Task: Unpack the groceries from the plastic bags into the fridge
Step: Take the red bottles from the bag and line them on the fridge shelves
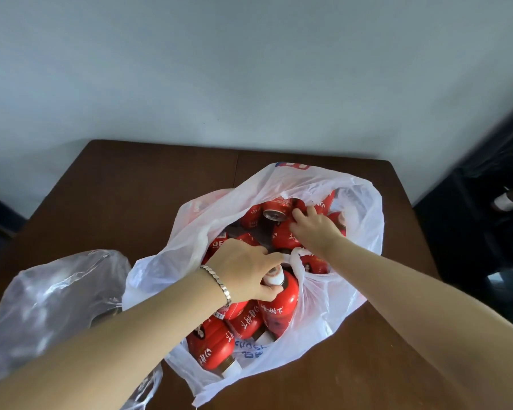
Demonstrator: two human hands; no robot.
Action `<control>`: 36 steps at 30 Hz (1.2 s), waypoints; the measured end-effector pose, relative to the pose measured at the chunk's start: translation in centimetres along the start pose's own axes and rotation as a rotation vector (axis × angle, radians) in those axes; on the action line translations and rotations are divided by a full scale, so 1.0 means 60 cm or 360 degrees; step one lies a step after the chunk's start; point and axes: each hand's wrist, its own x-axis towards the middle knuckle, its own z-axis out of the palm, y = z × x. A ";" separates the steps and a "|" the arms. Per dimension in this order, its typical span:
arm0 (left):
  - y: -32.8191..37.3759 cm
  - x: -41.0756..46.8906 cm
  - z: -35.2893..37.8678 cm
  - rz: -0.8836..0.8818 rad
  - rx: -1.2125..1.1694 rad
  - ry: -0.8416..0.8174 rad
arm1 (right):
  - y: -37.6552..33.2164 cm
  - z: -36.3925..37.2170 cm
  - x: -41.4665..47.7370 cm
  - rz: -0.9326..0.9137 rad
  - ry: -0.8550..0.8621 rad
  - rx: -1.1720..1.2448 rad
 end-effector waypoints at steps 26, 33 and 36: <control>0.041 -0.062 -0.087 -0.0362 0.0193 -0.0093 | 0.003 -0.162 -0.240 0.0721 0.0439 0.1664; 0.065 -0.052 -0.222 -0.0064 0.0193 0.0347 | -0.003 -0.234 -0.326 0.1119 0.0633 0.1569; 0.088 -0.043 -0.259 0.0156 0.0149 0.0460 | -0.011 -0.253 -0.381 0.1363 0.0717 0.1603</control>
